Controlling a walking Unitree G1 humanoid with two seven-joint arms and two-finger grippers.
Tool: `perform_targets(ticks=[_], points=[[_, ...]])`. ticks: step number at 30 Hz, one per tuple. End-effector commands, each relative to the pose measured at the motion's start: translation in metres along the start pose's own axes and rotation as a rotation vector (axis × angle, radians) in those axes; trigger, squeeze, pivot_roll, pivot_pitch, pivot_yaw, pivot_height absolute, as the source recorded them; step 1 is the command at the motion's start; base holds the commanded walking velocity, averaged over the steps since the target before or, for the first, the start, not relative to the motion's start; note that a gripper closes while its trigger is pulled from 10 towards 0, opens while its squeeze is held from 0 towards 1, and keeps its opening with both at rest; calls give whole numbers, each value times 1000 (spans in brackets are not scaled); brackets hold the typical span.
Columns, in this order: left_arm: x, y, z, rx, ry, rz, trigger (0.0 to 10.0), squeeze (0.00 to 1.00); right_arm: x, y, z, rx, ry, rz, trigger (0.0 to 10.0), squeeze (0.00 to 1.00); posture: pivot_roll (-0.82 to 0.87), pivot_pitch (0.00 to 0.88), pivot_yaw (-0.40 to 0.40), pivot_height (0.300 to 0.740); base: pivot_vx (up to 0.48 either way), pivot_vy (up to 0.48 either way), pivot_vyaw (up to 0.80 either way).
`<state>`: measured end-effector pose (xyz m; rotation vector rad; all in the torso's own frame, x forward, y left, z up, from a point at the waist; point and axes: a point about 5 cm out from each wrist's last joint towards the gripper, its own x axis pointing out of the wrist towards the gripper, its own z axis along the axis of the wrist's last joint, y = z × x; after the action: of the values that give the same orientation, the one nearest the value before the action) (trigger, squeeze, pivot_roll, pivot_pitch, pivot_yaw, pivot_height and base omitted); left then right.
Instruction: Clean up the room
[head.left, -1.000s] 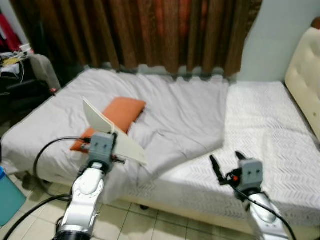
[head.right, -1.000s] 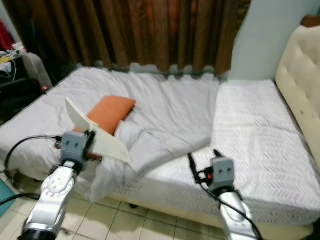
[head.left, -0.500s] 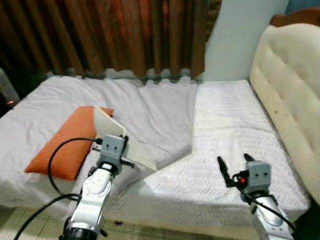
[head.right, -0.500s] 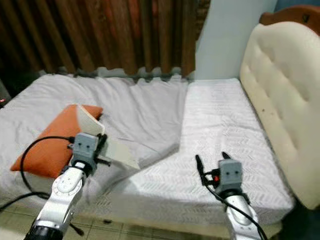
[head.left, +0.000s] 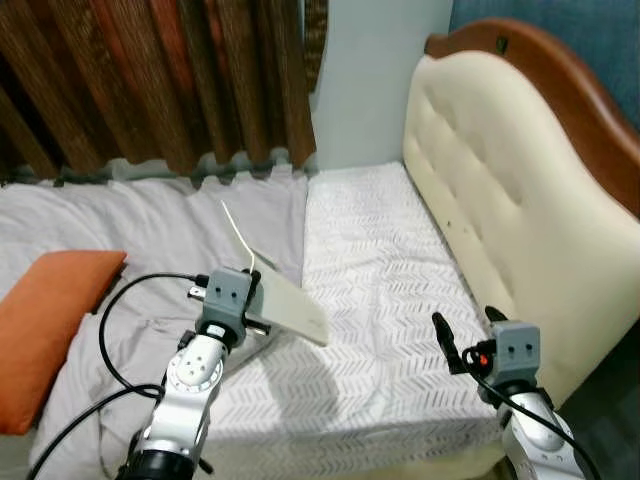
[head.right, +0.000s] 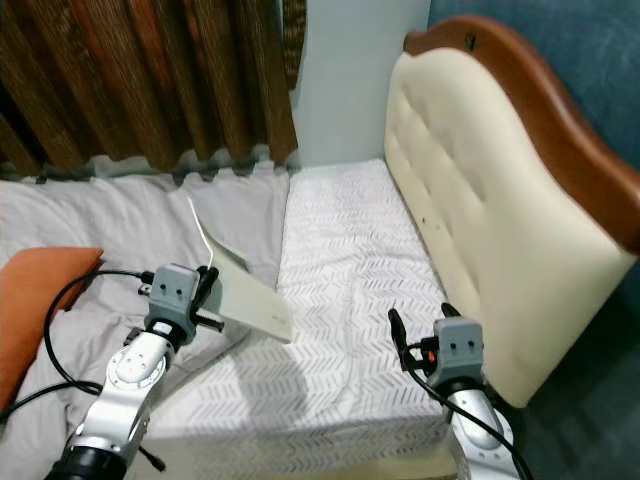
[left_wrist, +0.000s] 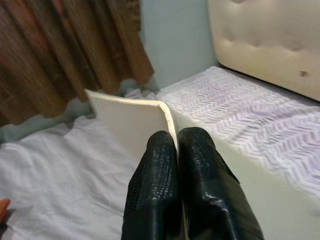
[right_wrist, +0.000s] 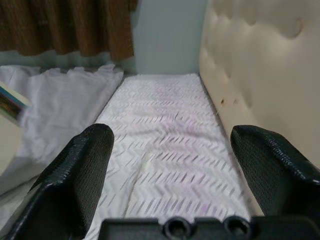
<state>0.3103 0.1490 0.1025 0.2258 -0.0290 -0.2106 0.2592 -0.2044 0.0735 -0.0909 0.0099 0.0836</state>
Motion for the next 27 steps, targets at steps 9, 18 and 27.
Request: perform_targets(ticks=[9,18,27], points=[[2,9,-1,22,-4,34,10000,0,-3,19,-4,18,33,99,10000,0,-72,8,71,740,378,-269,0],[49,-33,-5,11,142,-207,10000,0,-36,29,4,-8,74,227,10000,0,-211,178,16,740,50,0,0],[81,-109,54,-103,17,-352,10000,0,-136,24,29,-44,269,311,10000,0,-472,495,-118,740,0,0,0]])
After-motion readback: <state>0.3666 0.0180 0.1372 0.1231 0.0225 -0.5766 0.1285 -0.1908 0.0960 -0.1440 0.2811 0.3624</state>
